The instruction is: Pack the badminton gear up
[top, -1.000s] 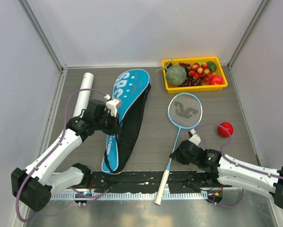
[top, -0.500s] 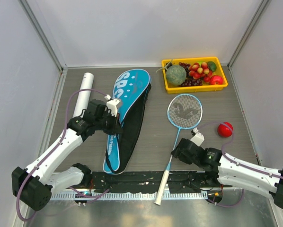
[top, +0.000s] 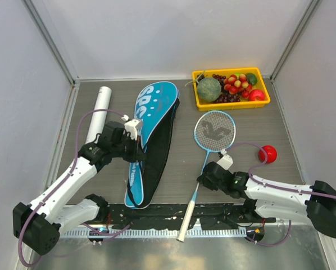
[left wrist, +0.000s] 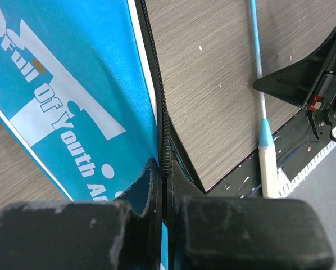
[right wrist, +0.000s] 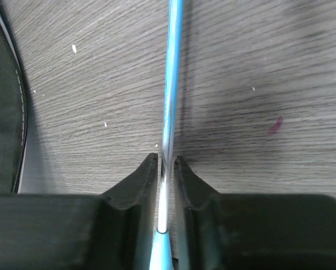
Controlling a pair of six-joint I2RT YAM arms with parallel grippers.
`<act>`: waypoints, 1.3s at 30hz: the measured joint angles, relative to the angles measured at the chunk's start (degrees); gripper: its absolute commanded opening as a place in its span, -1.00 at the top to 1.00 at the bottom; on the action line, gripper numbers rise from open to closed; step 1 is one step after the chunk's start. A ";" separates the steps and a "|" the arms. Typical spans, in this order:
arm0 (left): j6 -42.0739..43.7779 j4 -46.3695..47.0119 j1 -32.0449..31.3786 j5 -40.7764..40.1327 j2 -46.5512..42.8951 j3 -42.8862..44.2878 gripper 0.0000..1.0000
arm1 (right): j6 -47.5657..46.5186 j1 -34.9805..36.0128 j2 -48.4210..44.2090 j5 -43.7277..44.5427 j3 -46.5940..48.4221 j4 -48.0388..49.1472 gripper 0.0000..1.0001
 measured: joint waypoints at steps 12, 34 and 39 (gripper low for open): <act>-4.42 5.81 0.02 2.43 -2.69 -4.44 1.00 | -4.26 4.66 -7.89 -0.70 -0.31 -6.64 0.89; -6.01 11.56 0.00 3.67 4.04 -5.86 1.00 | -4.33 18.36 -12.79 3.85 6.25 -15.39 0.90; -6.01 11.58 0.00 4.04 5.75 -5.86 1.00 | -4.92 18.36 -15.39 5.11 6.25 -18.01 0.90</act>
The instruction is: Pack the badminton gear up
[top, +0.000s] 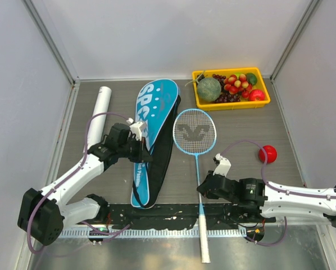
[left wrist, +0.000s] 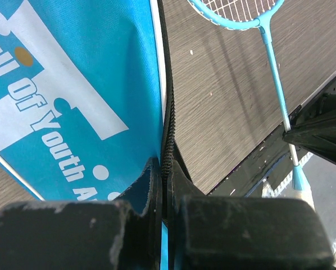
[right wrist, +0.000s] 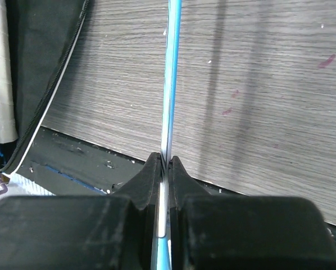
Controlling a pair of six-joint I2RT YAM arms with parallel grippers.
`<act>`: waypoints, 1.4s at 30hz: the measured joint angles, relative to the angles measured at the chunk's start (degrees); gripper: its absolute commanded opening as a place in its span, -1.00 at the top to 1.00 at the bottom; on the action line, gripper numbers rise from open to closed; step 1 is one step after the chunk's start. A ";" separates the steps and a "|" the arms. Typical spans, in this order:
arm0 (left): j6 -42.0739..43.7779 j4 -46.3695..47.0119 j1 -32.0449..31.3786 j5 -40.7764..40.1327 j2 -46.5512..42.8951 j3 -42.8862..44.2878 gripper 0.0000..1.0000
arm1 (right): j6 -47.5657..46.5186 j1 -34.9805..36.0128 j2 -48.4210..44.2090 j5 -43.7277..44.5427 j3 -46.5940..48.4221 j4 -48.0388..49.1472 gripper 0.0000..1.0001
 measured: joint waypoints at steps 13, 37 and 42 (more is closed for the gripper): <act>-1.38 2.75 -0.17 1.77 -0.02 -0.24 1.00 | -4.83 0.59 11.45 0.04 3.76 8.70 0.90; -5.73 4.94 -0.87 6.51 -5.57 -4.85 1.00 | -18.10 -9.40 40.85 2.10 23.21 29.90 0.90; -8.33 5.27 -0.87 6.67 -9.11 -6.21 1.00 | -17.92 -9.44 43.89 5.38 23.21 35.56 0.90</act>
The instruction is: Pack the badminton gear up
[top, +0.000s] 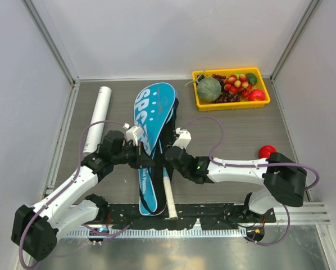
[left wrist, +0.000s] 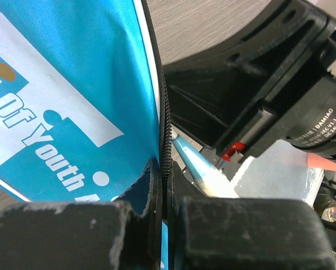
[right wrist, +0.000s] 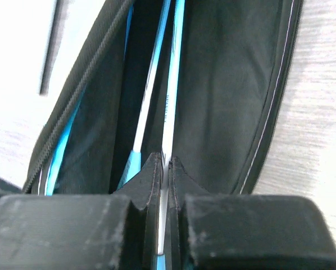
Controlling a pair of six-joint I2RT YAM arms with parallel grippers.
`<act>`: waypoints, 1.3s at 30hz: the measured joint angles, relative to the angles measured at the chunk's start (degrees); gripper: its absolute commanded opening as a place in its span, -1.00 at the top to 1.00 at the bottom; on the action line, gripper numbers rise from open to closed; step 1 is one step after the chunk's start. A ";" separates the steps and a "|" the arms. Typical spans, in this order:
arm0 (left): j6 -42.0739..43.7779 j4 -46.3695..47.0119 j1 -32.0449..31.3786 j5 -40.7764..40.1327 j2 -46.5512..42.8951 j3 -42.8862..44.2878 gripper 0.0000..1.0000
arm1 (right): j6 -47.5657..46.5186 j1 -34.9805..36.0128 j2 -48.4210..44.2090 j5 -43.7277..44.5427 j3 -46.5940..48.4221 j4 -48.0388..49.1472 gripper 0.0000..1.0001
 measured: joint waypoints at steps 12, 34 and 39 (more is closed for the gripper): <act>-4.35 3.39 -0.15 1.84 -3.06 -6.25 1.00 | 6.88 -2.82 8.59 7.34 1.07 9.88 0.89; -10.73 7.61 0.61 -1.79 -10.47 -10.10 1.00 | 13.40 0.28 18.95 17.03 11.13 7.54 0.16; -10.64 6.10 0.50 -1.49 -11.28 -9.99 1.00 | 5.55 -1.09 16.70 13.97 9.57 7.69 -0.26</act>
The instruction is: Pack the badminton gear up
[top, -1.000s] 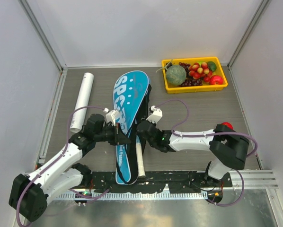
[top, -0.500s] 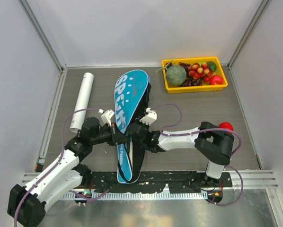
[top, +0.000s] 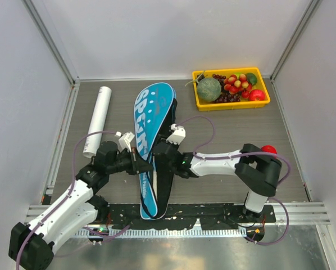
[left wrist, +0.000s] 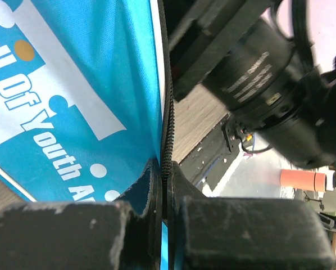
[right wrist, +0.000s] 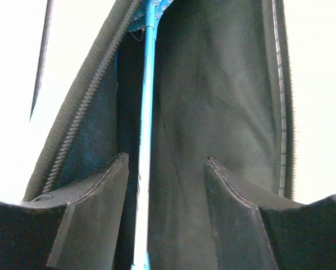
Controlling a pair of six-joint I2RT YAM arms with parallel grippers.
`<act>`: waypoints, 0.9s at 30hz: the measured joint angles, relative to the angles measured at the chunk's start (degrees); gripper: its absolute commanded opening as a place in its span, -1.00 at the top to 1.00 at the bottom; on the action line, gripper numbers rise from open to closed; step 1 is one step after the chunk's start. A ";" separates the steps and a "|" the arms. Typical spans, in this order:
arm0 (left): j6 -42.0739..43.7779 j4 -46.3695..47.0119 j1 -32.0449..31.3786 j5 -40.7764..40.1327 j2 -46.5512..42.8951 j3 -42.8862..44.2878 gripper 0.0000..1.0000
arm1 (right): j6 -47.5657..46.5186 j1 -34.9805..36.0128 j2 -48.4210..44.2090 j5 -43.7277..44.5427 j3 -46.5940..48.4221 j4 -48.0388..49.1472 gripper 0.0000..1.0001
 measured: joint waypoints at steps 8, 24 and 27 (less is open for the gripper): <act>-0.33 -2.05 0.20 1.68 -1.68 0.22 1.00 | -14.05 -5.51 -15.93 -16.63 -7.67 -0.48 -0.34; -0.39 -5.60 1.25 2.75 -2.95 2.43 1.00 | -24.44 -24.22 -9.38 -42.69 -10.29 4.68 -0.43; -0.11 -6.84 1.42 2.71 -3.69 2.58 1.00 | -25.03 -25.68 -6.32 -44.94 -10.14 6.01 -0.43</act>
